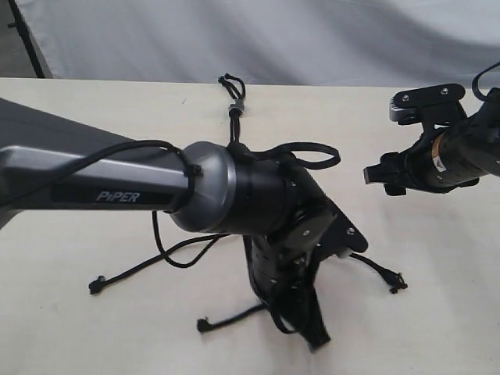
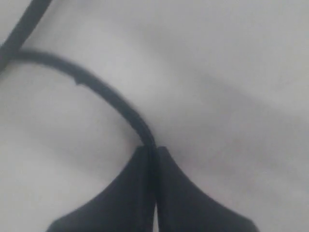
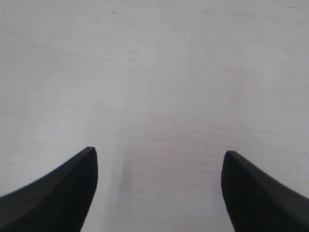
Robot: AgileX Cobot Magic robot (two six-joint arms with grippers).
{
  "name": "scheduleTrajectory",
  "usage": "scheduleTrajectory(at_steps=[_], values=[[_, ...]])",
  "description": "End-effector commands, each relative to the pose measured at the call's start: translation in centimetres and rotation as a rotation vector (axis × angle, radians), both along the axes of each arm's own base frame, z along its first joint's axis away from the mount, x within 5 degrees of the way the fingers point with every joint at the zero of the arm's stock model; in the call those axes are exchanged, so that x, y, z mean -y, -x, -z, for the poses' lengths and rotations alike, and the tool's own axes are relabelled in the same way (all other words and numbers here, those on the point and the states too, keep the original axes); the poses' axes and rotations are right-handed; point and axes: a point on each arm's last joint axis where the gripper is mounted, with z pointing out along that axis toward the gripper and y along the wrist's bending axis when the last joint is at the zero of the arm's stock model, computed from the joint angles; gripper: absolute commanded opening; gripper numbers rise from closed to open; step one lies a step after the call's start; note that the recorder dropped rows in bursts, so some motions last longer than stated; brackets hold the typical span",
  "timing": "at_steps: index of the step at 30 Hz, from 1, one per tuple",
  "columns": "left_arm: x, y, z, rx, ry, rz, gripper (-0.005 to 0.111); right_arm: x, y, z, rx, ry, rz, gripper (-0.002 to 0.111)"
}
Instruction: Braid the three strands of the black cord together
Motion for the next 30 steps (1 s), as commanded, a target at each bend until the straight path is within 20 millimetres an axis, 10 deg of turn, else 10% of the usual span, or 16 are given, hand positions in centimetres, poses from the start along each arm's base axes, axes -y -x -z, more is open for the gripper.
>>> scheduleTrajectory(at_steps=[1, 16, 24, 30], values=[[-3.8, -2.6, -3.9, 0.185, -0.210, 0.066, 0.001, -0.1, 0.0, -0.1, 0.009, -0.006, -0.008, 0.068], [-13.9, -8.0, 1.1, 0.301, -0.145, 0.181, 0.001, -0.2, -0.1, -0.2, 0.019, -0.016, -0.014, 0.068], [-14.6, -4.8, 3.3, 0.073, -0.119, 0.009, 0.001, -0.5, 0.0, 0.0, 0.036, -0.041, -0.037, 0.068], [-10.4, 0.9, 3.6, -0.242, -0.053, 0.128, 0.001, -0.7, 0.0, 0.1, 0.050, -0.060, -0.054, 0.068]])
